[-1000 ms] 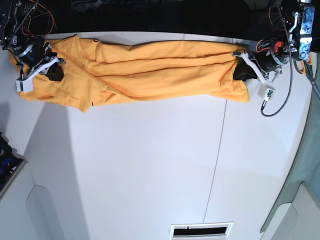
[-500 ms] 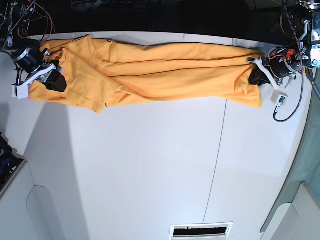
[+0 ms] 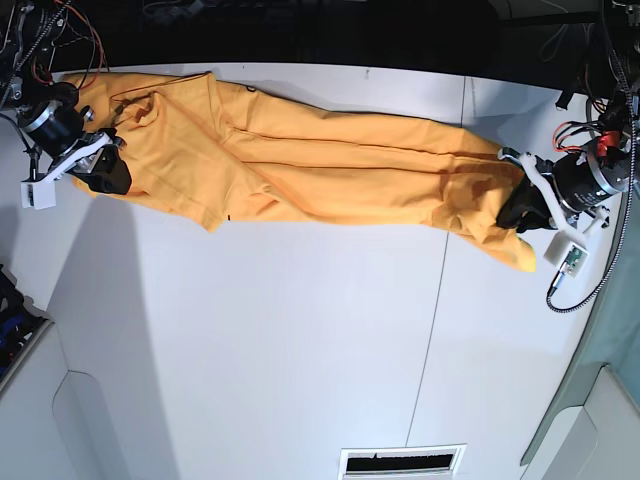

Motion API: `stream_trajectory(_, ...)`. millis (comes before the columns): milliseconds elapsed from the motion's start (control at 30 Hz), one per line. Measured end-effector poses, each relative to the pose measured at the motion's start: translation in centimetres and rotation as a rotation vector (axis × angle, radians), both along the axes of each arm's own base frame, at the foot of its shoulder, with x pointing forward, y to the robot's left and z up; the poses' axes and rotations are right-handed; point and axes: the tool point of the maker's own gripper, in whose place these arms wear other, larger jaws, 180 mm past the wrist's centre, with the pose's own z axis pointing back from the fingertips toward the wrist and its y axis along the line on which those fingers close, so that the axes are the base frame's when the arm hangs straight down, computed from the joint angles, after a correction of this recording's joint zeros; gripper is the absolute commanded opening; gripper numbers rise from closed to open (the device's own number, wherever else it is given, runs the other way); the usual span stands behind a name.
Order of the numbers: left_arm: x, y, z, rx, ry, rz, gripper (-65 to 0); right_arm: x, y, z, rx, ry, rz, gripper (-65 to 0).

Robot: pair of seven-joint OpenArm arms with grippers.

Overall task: Layout the t-shirt on the table in an organized manner, then fold the t-shirt properly
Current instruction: 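Carry the shirt end with the left gripper toward the right gripper to fold it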

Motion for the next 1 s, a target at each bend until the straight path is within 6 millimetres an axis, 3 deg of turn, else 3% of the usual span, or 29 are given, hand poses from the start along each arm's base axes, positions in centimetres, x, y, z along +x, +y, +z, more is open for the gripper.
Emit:
stream_trajectory(100,-0.1,-4.2,1.8,-0.058,-0.060,-0.088,-65.0,0.0,-0.1,0.0,-0.005,0.002,-0.001,-48.3)
stream_trajectory(167,-0.6,-7.1,1.9,-0.104,-0.064,-0.135,-65.0,0.0,-0.2,0.0,-0.007,0.001,-0.004,-48.3)
stream_trajectory(367,-2.2,-14.4,-1.1,-0.166,-0.021,-0.225,-65.0,0.0,-0.7,0.1,-0.011,0.001,-0.016,-48.3)
stream_trajectory(500,-1.0,-17.7,-2.4,-0.220,0.001,-0.221,-65.0,0.0,-1.7,0.3,-0.019,-0.005,-0.043,-48.3)
stream_trajectory(667,-0.6,-20.9,-5.8,-0.258,0.086,-0.221,-65.0,-0.4,-3.6,0.5,-0.030,0.002,-0.093,-48.1)
stream_trajectory(767,-0.6,-21.9,-7.1,-0.275,0.133,-0.217,-65.0,-0.5,-5.6,1.1,-0.042,-0.011,-0.146,-37.1)
stream_trajectory(800,-0.8,-22.3,-7.2,-0.277,0.136,-0.232,-62.2,-0.6,-6.2,1.3,-0.048,-0.015,-0.163,-31.3)
stream_trajectory(867,-1.5,-23.0,-7.4,-0.278,0.145,-0.277,-50.7,-0.8,-7.5,1.6,-0.060,-0.020,-0.197,-22.1)
stream_trajectory(933,-2.3,-24.1,-7.4,-0.287,0.153,-0.320,-39.3,-1.2,-8.5,1.5,-0.083,-0.008,-0.211,-20.3)
stream_trajectory(1000,-3.4,-25.7,-6.9,-0.326,0.157,-0.381,-32.5,-1.6,-9.3,0.8,-0.092,0.022,-0.216,-20.3)
